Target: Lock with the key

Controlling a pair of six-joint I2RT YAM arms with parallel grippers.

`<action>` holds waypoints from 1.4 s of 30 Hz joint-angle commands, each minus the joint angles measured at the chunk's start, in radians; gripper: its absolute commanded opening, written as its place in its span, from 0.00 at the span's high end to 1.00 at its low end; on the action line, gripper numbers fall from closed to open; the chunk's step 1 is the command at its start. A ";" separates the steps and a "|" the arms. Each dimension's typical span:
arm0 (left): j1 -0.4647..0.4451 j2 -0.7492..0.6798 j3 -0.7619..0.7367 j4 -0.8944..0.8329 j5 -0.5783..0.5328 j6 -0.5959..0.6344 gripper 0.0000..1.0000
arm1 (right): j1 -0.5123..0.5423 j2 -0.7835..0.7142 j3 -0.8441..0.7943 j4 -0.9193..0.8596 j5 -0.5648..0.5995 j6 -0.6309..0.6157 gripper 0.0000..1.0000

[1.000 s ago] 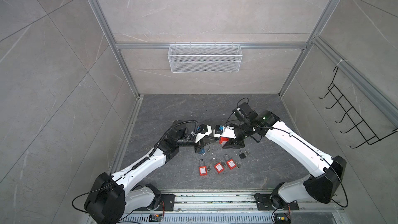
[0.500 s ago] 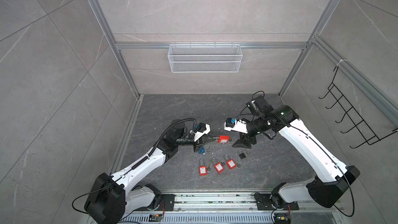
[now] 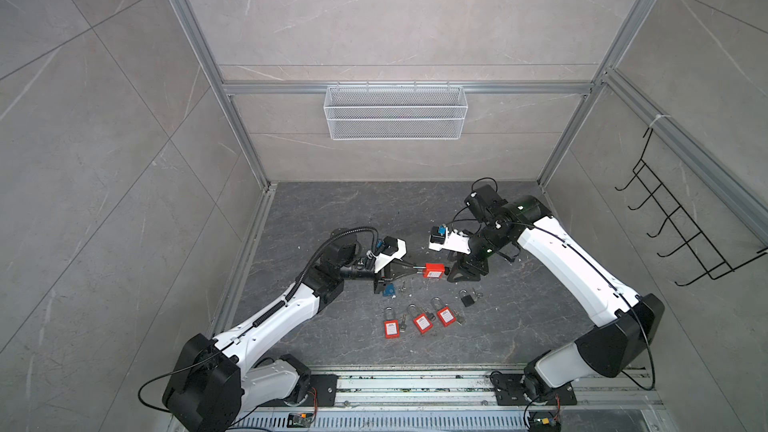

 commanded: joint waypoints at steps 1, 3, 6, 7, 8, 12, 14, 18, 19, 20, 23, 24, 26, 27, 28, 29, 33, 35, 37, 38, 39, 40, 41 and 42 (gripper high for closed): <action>-0.009 -0.016 0.049 0.033 0.047 -0.011 1.00 | -0.005 0.014 0.007 0.031 -0.001 0.037 0.37; -0.015 -0.013 0.053 0.033 0.047 -0.011 1.00 | -0.005 0.008 -0.009 0.085 0.023 0.066 0.37; -0.023 -0.005 0.057 0.040 0.042 -0.018 1.00 | -0.005 -0.018 -0.059 0.191 0.078 0.103 0.37; -0.025 -0.004 0.057 0.049 0.040 -0.024 1.00 | -0.005 -0.032 -0.083 0.232 0.098 0.113 0.37; -0.026 -0.002 0.054 0.057 0.036 -0.029 1.00 | -0.005 -0.046 -0.105 0.263 0.110 0.120 0.37; -0.027 -0.005 0.050 0.082 0.017 -0.044 1.00 | -0.004 -0.129 -0.200 0.370 0.137 0.093 0.36; -0.027 -0.007 0.051 0.084 0.009 -0.044 1.00 | -0.003 -0.176 -0.238 0.387 0.133 0.055 0.36; -0.027 -0.012 0.056 0.067 -0.001 -0.033 1.00 | -0.004 -0.273 -0.287 0.301 0.111 -0.071 0.33; -0.027 -0.013 0.057 0.062 -0.001 -0.029 1.00 | -0.004 -0.287 -0.291 0.276 0.116 -0.080 0.33; -0.027 -0.013 0.059 0.058 -0.001 -0.026 1.00 | -0.003 -0.297 -0.292 0.254 0.122 -0.088 0.33; -0.027 -0.009 0.067 0.042 0.003 -0.014 1.00 | -0.004 -0.312 -0.265 0.172 0.093 -0.109 0.34; -0.027 -0.008 0.069 0.040 0.004 -0.015 1.00 | -0.003 -0.309 -0.250 0.150 0.078 -0.110 0.35; -0.027 -0.008 0.073 0.033 0.008 -0.012 1.00 | -0.004 -0.300 -0.218 0.121 0.049 -0.110 0.38; -0.028 -0.008 0.075 0.026 0.012 -0.009 1.00 | -0.004 -0.295 -0.203 0.113 0.032 -0.110 0.39; -0.028 -0.007 0.076 0.019 0.015 -0.007 1.00 | -0.004 -0.288 -0.190 0.111 0.020 -0.108 0.41; -0.027 -0.008 0.076 0.017 0.017 -0.006 1.00 | -0.004 -0.282 -0.182 0.112 0.013 -0.108 0.44; -0.030 -0.010 0.075 0.004 0.021 -0.003 1.00 | -0.004 -0.243 -0.139 0.109 0.000 -0.101 0.56; -0.032 -0.011 0.072 0.002 0.021 -0.002 1.00 | -0.004 -0.225 -0.125 0.099 -0.019 -0.104 0.58; -0.033 -0.013 0.072 -0.004 0.020 0.002 1.00 | -0.004 -0.214 -0.118 0.099 -0.029 -0.100 0.61; -0.035 -0.013 0.072 -0.004 0.019 0.003 1.00 | -0.004 -0.208 -0.117 0.093 -0.033 -0.103 0.62; -0.036 -0.013 0.074 -0.004 0.019 0.005 1.00 | -0.004 -0.202 -0.116 0.091 -0.034 -0.102 0.63; -0.036 -0.013 0.075 -0.007 0.019 0.006 1.00 | -0.004 -0.196 -0.115 0.084 -0.034 -0.104 0.64; -0.037 -0.013 0.076 -0.012 0.020 0.009 1.00 | -0.003 -0.190 -0.112 0.075 -0.033 -0.114 0.68; -0.037 -0.011 0.077 -0.016 0.019 0.017 1.00 | -0.004 -0.184 -0.109 0.072 -0.032 -0.113 0.70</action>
